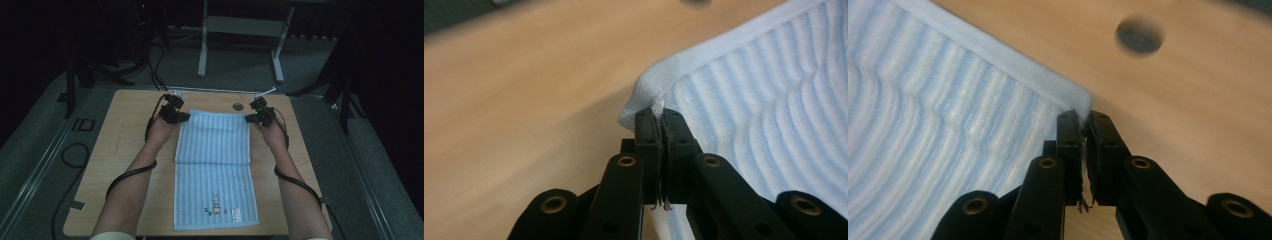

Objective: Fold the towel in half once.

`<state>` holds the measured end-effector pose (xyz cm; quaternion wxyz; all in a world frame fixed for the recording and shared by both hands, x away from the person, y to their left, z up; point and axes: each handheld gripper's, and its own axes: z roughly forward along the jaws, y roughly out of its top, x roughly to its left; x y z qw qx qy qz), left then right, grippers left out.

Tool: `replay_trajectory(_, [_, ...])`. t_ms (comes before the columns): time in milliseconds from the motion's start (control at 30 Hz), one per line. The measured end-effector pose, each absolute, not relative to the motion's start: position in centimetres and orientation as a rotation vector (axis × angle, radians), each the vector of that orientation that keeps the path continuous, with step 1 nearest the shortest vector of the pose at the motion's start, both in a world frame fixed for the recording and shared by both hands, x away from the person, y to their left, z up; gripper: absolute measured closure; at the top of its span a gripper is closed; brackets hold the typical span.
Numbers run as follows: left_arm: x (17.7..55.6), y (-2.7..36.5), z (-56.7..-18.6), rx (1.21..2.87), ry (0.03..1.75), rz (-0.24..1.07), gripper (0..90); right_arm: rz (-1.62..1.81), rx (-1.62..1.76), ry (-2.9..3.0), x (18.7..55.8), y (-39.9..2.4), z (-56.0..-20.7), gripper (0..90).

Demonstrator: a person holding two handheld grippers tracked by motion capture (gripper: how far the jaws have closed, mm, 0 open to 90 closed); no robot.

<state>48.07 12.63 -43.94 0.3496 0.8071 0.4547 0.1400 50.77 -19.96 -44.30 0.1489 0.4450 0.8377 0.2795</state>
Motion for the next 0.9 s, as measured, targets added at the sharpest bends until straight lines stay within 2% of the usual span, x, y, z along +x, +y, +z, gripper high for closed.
replay_trajectory(133, [47.1, 13.5, -39.5, 2.016, 1.117, 0.43, 86.7, 0.876, 1.194, 2.344, 50.4, -19.8, -39.1, 84.7])
replay_trajectory(200, [46.6, 13.8, -38.1, 1.997, 1.09, 0.424, 86.7, 0.925, 1.165, 2.32, 50.1, -19.8, -37.1, 84.7])
replay_trajectory(333, [44.9, 14.3, -36.8, 1.985, 1.056, 0.462, 86.7, 1.013, 1.14, 2.304, 49.1, -20.1, -35.0, 84.7])
replay_trajectory(400, [43.9, 14.9, -36.8, 1.974, 1.02, 0.421, 86.6, 0.987, 1.095, 2.3, 48.2, -20.1, -34.8, 84.6])
replay_trajectory(600, [38.5, 15.7, -39.3, 2.027, 0.93, 0.341, 86.4, 1.043, 0.967, 2.38, 42.9, -20.7, -36.4, 84.5])
replay_trajectory(733, [34.8, 16.2, -42.1, 2.024, 0.925, 0.303, 86.3, 1.114, 0.933, 2.421, 38.6, -21.8, -38.8, 84.5])
replay_trajectory(900, [31.0, 15.5, -47.1, 2.018, 0.95, 0.174, 86.3, 1.097, 0.913, 2.5, 35.0, -22.6, -42.6, 84.5])
